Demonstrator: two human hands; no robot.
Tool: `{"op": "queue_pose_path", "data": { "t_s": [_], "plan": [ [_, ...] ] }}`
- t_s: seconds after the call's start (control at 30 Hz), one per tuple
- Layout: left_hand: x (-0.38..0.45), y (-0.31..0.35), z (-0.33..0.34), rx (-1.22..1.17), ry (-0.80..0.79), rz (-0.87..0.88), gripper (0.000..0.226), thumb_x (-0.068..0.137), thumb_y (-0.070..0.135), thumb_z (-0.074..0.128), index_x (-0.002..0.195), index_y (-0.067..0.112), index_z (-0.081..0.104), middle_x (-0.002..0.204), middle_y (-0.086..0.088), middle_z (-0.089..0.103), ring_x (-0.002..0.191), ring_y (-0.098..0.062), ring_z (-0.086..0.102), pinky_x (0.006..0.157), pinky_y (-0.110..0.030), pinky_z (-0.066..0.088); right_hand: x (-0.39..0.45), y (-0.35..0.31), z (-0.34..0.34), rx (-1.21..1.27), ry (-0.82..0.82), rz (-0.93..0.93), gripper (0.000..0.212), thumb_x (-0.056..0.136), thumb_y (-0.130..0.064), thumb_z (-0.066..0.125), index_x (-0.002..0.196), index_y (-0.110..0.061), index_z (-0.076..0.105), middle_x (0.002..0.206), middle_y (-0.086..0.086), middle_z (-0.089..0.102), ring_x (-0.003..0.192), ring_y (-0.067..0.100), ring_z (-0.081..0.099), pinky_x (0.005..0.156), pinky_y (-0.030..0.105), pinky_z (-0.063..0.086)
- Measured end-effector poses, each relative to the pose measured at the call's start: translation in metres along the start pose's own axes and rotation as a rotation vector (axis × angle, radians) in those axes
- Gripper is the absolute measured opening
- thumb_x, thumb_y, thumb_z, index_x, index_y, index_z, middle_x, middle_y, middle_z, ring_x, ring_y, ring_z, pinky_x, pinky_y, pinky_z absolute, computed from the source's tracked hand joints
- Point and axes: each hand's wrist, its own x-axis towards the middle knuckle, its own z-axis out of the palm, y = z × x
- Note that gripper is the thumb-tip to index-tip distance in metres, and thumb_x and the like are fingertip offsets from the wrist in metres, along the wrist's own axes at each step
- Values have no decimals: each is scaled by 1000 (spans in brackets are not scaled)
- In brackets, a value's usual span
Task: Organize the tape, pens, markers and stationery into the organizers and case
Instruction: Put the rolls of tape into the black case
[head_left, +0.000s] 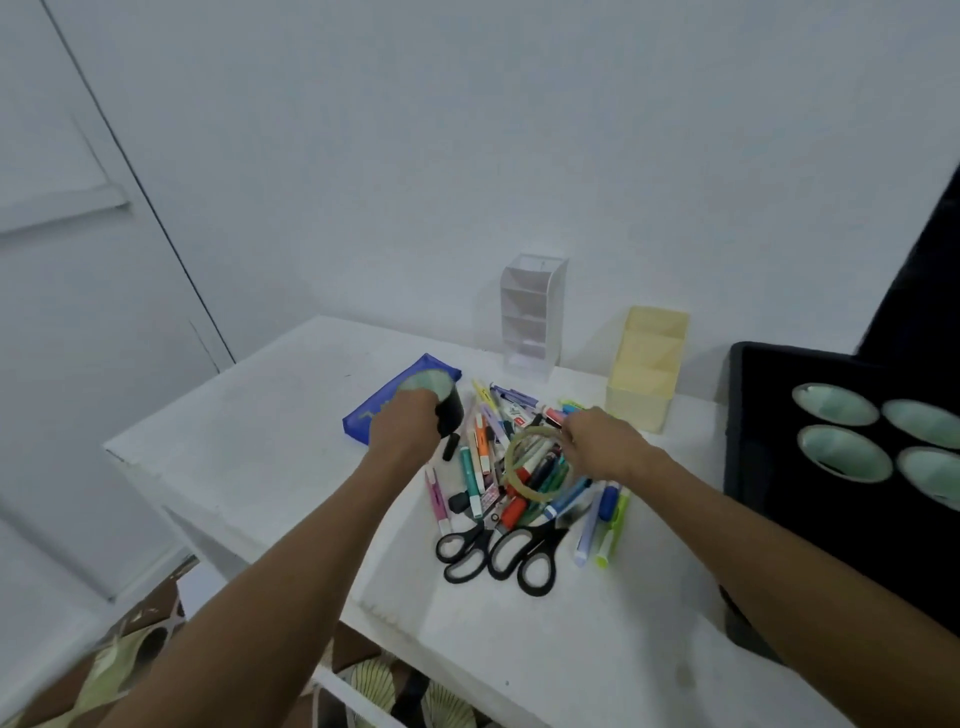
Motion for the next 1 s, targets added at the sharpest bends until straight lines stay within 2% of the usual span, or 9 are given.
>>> {"op": "queue_pose_path", "data": {
  "t_s": [0.1,0.2,0.4,0.47,0.53,0.67,0.77,0.87,1.0],
  "plan": [
    [11,33,-19,-1,85,162,25,95,12,46,116,13,61,108,-11,64,100,-30,60,70,-33,42,-1,15,-26,133,97,87,25,93,-25,52,91,-2,62,94,16,64,82,31,63,64,32,46],
    [17,81,-34,-21,120,340,29,94,13,48,120,17,62,109,-12,64,101,-32,59,68,-31,39,-13,42,-49,177,189,193,27,92,-23,51,97,0,65,98,18,66,87,33,64,66,33,48],
    [3,198,-27,-100,76,681,25,92,10,50,111,14,66,100,-13,65,96,-31,60,67,-31,41,-79,123,-80,175,285,438,24,90,-24,51,82,-5,64,86,13,68,77,29,64,68,35,54],
    [-10,234,-17,-131,45,785,25,92,11,49,109,15,66,99,-11,64,95,-29,59,65,-30,38,-113,149,-83,150,305,534,25,90,-25,52,84,-6,65,90,12,68,84,29,65,75,36,54],
    [-26,267,-5,-153,10,883,26,92,11,49,111,15,66,98,-10,64,96,-28,59,65,-29,37,-149,171,-85,143,296,634,25,92,-29,51,90,-8,66,93,10,66,89,29,64,74,33,49],
    [-61,324,18,-196,-54,1059,27,91,9,53,114,15,67,103,-13,66,100,-30,60,75,-33,49,-217,200,-85,123,274,805,25,92,-30,51,93,-9,65,93,9,64,81,28,63,67,34,50],
    [-85,353,38,-208,-132,1190,29,90,5,55,115,16,67,99,-7,68,96,-21,62,75,-31,50,-256,207,-78,63,248,894,22,90,-27,52,97,-11,65,99,12,64,86,32,63,68,34,47],
    [-104,365,54,-186,-213,1267,34,89,3,57,118,19,65,99,-3,69,86,-9,60,71,-28,50,-275,207,-67,-14,191,897,18,89,-24,53,97,-14,65,103,13,64,89,33,63,66,32,42],
    [-120,372,71,-96,-294,1352,44,90,6,56,129,25,58,111,1,66,96,-14,63,66,-22,40,-279,200,-57,-114,116,869,17,90,-19,48,98,-11,61,105,14,61,91,33,62,70,34,44]
  ]
}}
